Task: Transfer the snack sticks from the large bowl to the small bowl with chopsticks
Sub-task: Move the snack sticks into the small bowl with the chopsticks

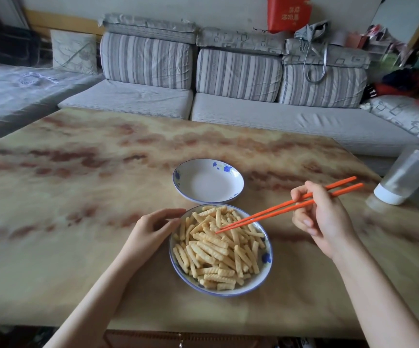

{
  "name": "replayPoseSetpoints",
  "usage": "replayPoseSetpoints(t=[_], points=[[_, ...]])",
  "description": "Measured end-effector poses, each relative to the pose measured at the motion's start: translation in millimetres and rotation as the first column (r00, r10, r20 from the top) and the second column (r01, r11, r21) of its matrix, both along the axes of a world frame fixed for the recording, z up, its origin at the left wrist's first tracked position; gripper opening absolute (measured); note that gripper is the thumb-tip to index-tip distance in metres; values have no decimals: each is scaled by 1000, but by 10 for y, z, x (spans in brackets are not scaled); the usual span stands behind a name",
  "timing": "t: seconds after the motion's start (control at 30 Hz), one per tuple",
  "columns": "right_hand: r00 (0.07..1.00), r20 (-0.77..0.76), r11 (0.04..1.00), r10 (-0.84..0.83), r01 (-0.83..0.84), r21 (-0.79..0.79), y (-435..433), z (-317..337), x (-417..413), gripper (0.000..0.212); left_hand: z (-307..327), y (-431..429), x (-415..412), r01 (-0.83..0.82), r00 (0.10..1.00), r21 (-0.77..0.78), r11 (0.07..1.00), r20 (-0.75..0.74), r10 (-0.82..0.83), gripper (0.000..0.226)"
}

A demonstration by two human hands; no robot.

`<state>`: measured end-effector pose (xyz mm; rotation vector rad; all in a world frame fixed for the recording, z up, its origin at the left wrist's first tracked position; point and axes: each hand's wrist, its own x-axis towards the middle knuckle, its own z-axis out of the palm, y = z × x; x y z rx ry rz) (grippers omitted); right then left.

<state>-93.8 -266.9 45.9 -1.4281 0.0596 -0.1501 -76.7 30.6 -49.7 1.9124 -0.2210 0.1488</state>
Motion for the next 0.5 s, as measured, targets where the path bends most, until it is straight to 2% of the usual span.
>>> replayPoseSetpoints(t=[0.1, 0.33, 0.5], points=[[999, -21, 998, -33, 34, 49, -17, -9, 8, 39, -2, 7, 2, 4, 1000, -4, 1000, -7, -4, 23], [992, -53, 953, -114, 124, 277, 10, 17, 114, 35, -8, 15, 3, 6, 1000, -11, 1000, -15, -6, 23], [966, -42, 906, -256, 255, 339, 208, 37, 416, 33, -14, 24, 11, 15, 1000, -18, 1000, -16, -16, 23]])
